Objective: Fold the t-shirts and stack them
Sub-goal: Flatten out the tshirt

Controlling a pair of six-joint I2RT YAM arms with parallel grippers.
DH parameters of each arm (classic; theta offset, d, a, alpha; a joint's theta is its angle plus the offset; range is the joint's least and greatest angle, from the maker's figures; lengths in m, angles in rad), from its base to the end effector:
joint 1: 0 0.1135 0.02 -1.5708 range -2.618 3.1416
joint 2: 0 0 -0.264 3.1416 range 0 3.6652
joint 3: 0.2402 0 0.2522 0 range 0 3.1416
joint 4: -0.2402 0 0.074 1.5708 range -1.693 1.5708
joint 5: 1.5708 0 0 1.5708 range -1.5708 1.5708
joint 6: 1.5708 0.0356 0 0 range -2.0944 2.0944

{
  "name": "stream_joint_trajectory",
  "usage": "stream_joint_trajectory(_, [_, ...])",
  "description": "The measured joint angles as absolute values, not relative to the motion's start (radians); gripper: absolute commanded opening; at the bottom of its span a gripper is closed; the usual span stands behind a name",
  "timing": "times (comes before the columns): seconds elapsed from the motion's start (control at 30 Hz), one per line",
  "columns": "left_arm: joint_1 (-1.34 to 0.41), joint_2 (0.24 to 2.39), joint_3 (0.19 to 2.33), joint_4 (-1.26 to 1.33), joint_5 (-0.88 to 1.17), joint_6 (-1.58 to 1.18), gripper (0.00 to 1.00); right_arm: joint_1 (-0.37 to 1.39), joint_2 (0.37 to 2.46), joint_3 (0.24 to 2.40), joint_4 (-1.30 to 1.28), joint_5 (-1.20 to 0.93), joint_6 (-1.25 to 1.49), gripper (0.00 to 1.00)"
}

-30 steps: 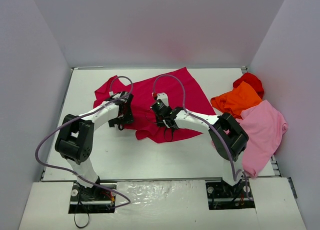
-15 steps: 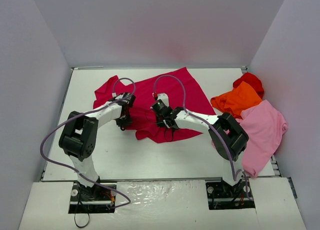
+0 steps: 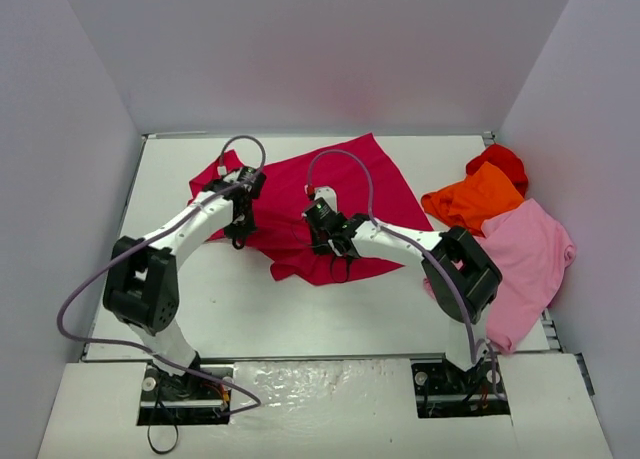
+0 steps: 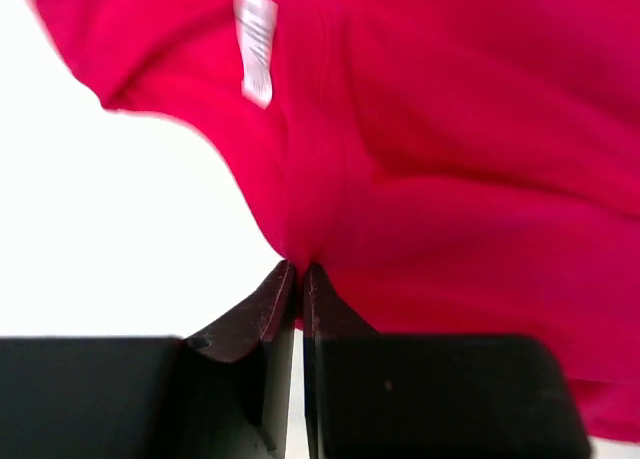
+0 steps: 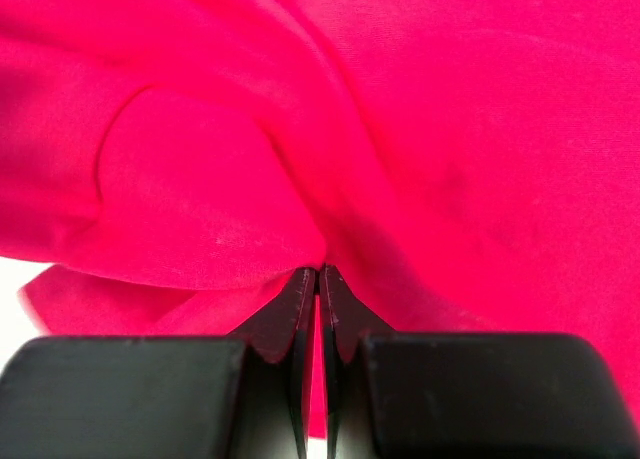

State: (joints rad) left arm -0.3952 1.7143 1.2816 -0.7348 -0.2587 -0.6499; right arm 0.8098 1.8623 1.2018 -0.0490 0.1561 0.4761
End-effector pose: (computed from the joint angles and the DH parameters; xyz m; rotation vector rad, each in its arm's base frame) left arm 0.3245 -0.1255 0.2268 -0.4088 2.6351 0.0285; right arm 0.2860 0.2923 0.1923 -0.3028 2.2998 0.4934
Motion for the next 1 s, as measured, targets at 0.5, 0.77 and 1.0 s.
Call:
stream_joint_trajectory(0.5, [-0.332,1.532,1.466,-0.925,-0.338,-0.580,0.00,1.051,1.775,1.221,-0.049,0.028,0.553,0.00])
stream_joint_trajectory(0.77, [-0.326,1.533,1.461,-0.934,-0.330,-0.573,0.00,1.217,1.796,1.242,-0.048,-0.001,0.627,0.00])
stream_joint_trajectory(1.0, [-0.320,1.539,1.441,-0.908,-0.313,-0.561,0.00,1.255,1.799,1.377,-0.071,-0.004,0.620,0.00])
